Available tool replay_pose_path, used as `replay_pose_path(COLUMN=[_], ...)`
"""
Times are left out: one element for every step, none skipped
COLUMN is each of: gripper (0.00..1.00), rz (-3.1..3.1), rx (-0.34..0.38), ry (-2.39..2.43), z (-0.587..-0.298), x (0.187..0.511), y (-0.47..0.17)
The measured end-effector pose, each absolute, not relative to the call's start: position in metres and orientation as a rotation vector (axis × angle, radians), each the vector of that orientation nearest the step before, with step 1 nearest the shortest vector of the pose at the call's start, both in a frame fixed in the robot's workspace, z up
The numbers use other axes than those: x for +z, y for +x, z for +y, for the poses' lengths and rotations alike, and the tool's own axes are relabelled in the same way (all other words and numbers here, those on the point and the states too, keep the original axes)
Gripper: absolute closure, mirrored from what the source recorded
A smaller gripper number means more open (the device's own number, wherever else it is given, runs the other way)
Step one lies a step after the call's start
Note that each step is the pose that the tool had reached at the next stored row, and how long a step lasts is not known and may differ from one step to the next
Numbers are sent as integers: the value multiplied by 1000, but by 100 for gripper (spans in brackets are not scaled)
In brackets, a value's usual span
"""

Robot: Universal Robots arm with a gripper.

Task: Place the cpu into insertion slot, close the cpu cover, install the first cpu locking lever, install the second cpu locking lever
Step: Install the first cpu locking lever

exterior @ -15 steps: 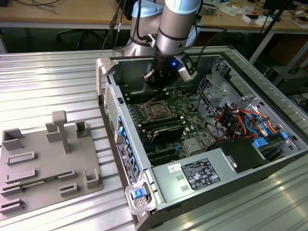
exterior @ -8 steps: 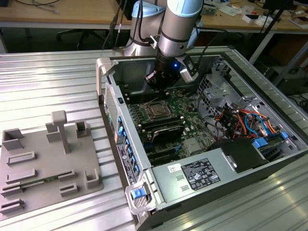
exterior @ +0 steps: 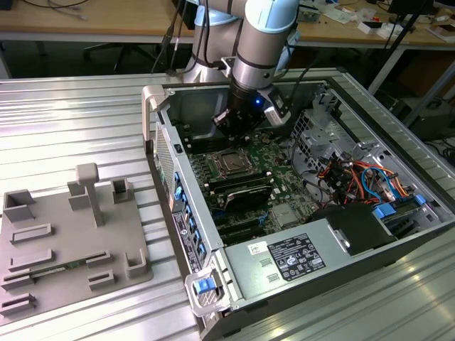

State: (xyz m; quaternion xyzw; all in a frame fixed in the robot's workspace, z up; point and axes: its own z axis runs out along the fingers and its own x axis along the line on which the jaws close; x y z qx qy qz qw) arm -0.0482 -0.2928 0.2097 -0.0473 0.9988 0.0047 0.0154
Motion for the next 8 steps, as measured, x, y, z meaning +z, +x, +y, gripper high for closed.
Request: replay_pose_path(gripper=[89,89,89,89,89,89,89,89], rz=[3107,3108,3107,3108,3108,3108,3107,3107], rx=[15,15,16,16,16,17,18,19], ry=[-147,-147,-147,-147,-147,-147,-147,-147], z=[-293,-293,-293,-293,-293,-293,-293,-293], x=[208,207,205,204,204,204,204,204], y=[-48,-48,-48,-47,-47,-47,-47,-47])
